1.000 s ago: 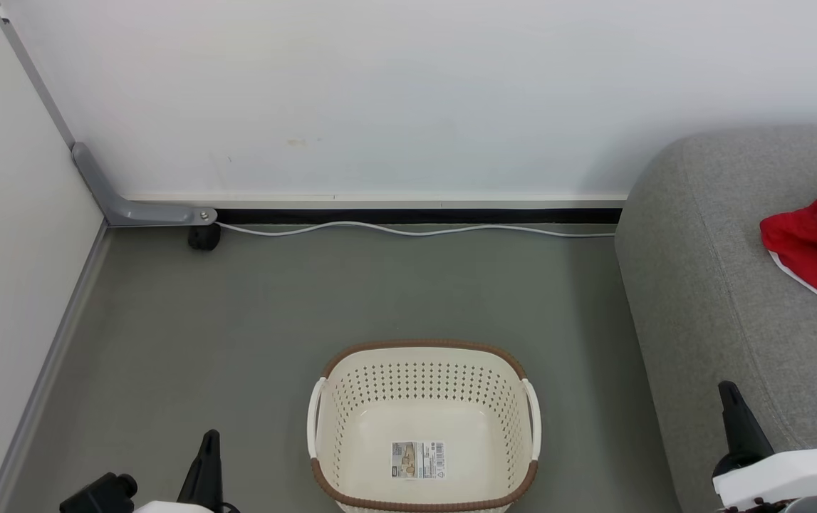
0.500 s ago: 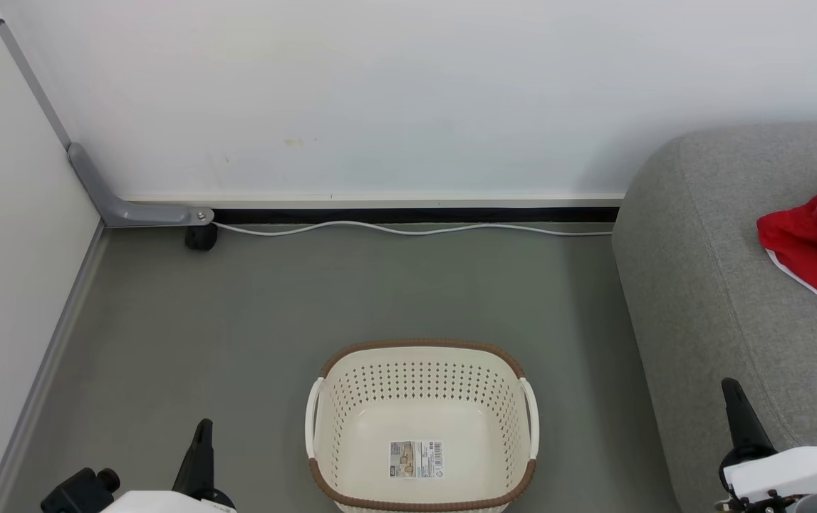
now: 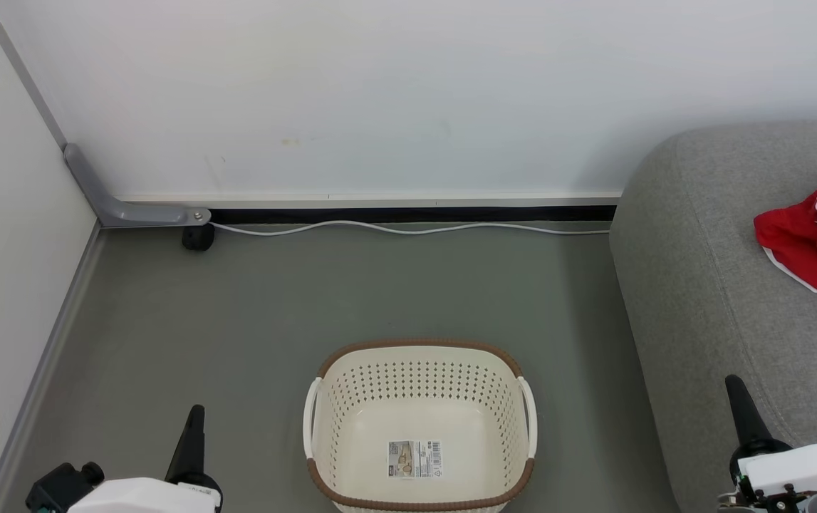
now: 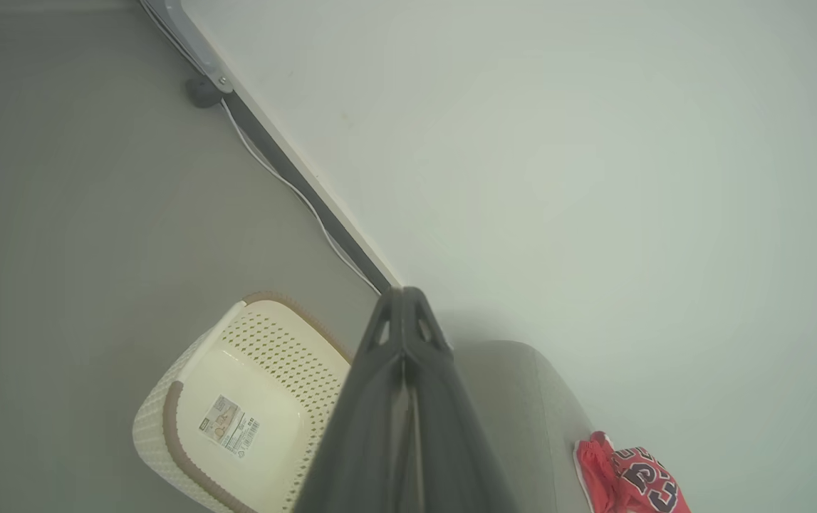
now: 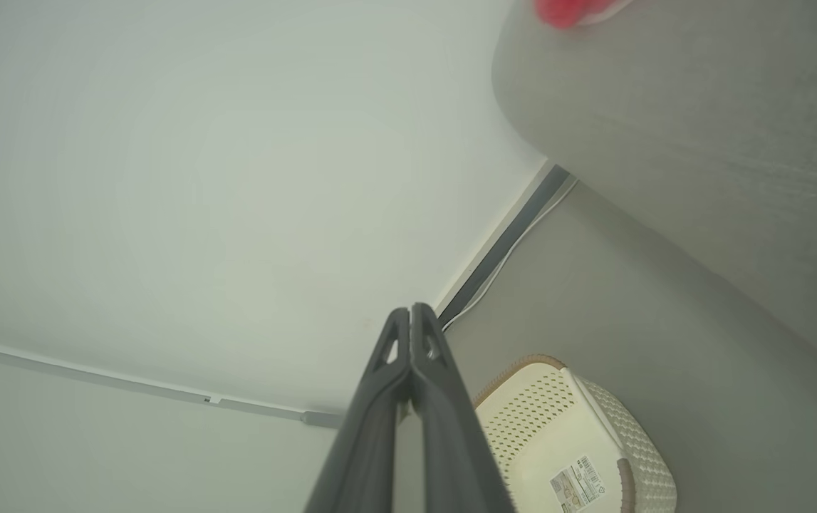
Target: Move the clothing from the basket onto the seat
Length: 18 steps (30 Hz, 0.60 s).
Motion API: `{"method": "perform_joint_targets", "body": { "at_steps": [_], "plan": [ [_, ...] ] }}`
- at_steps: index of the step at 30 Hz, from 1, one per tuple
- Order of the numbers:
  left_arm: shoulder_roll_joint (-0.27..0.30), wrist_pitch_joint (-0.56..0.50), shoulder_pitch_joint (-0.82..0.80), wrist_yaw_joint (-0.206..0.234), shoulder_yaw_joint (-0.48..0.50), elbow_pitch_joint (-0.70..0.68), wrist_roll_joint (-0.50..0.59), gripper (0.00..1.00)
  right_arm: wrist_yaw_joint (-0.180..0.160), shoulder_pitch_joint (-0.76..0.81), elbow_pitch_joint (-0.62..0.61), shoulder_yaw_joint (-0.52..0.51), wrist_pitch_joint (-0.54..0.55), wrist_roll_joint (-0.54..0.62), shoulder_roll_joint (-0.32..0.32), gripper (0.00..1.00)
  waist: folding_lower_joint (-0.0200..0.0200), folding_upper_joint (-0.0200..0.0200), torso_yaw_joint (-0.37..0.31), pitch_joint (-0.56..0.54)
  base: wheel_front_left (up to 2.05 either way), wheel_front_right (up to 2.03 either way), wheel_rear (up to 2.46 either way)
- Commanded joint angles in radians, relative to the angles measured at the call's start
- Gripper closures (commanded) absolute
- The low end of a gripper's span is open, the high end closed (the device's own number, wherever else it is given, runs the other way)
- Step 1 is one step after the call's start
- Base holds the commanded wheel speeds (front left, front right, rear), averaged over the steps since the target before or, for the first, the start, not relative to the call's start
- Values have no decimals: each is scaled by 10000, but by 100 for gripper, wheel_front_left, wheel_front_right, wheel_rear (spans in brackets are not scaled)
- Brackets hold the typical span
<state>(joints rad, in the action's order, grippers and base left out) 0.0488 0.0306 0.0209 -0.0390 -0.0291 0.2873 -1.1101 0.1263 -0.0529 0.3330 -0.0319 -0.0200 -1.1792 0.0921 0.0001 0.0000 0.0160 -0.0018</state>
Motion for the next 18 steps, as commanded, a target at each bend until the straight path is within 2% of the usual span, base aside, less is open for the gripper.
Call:
{"method": "perform_joint_targets", "body": {
  "at_steps": [1, 18],
  "plan": [
    [115, -55, -599, -144, 297, -303, -267, 100, 30, -445, -344, 25, 88, -237, 80, 100, -1, 0, -3, 1, 0, 0, 0],
    [119, -531, -855, -436, 667, -349, -2094, 100, 35, -485, -547, -296, 560, -1766, -108, 100, -1, 0, -62, 19, 0, 0, 0]
  ]
}}
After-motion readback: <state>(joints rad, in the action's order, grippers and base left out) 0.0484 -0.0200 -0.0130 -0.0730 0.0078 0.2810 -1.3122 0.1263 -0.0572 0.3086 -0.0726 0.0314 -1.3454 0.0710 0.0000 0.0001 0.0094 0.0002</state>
